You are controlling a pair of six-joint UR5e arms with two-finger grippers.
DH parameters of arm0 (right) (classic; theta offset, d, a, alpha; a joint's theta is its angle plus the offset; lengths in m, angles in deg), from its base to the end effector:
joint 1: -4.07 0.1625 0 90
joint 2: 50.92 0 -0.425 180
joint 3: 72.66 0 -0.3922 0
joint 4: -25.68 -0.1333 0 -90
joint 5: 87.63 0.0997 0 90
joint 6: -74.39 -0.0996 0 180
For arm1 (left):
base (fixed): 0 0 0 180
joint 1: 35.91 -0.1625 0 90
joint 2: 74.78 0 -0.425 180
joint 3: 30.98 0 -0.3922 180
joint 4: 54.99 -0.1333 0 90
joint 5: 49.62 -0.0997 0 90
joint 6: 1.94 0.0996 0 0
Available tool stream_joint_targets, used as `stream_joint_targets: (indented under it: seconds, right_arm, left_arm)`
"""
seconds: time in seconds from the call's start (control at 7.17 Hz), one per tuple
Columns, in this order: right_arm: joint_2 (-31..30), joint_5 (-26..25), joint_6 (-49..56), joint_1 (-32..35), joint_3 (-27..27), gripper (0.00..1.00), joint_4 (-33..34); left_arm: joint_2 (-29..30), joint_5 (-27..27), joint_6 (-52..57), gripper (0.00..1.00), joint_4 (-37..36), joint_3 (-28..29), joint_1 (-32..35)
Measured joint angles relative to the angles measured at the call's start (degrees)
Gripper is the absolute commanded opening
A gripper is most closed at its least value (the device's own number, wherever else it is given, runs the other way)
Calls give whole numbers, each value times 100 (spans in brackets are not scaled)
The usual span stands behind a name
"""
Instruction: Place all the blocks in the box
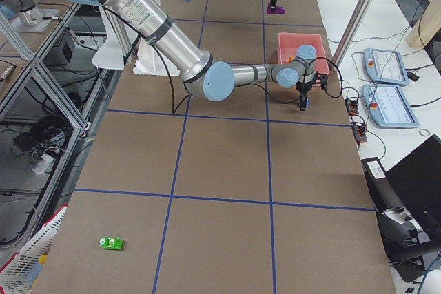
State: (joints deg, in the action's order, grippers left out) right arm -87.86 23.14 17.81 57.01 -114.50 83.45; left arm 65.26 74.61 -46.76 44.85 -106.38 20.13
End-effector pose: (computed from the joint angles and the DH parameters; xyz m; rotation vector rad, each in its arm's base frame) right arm -0.4438 -0.7502 0.3985 0.1838 -0.7075 0.2080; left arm 0.3683 -0.6851 0.1951 0.2326 0.9211 0.0609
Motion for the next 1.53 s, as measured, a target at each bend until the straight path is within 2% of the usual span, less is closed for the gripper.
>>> stream_joint_targets:
  seconds: [0.14, 0.28, 0.56, 0.7, 0.98, 1.12, 1.25, 1.39, 1.53]
  right_arm:
    - [38, -65, 4, -17, 44, 0, -54]
    - [89, -90, 4, -6, 54, 0, -82]
    - [402, 4, -19, 181, 37, 0, -66]
    - [559, 103, -34, 298, 32, 0, -43]
    - [1051, 212, -144, 410, 28, 0, 373]
    - [1352, 231, -414, 374, 32, 0, 634]
    - [1547, 222, -794, 238, 35, 0, 733]
    - [1649, 164, -1124, 38, 38, 83, 696]
    - [1686, 44, -1393, -175, 48, 100, 571]
  left_arm:
    - [446, -258, -321, 0, 471, 734, -43]
    - [864, -551, -584, 15, 843, 1400, -152]
    - [1246, -1271, -764, 95, 1427, 2165, -483]
    - [1345, -1524, -787, 100, 1611, 2382, -602]
    - [1406, -1662, -767, 100, 1786, 2529, -641]
    - [1384, -1488, -674, 100, 1778, 2453, -562]
    - [1203, -1083, -545, 100, 1706, 2159, -445]
    - [747, -692, -427, 100, 1578, 1551, -309]
    - [128, -443, -251, 100, 1408, 787, -205]
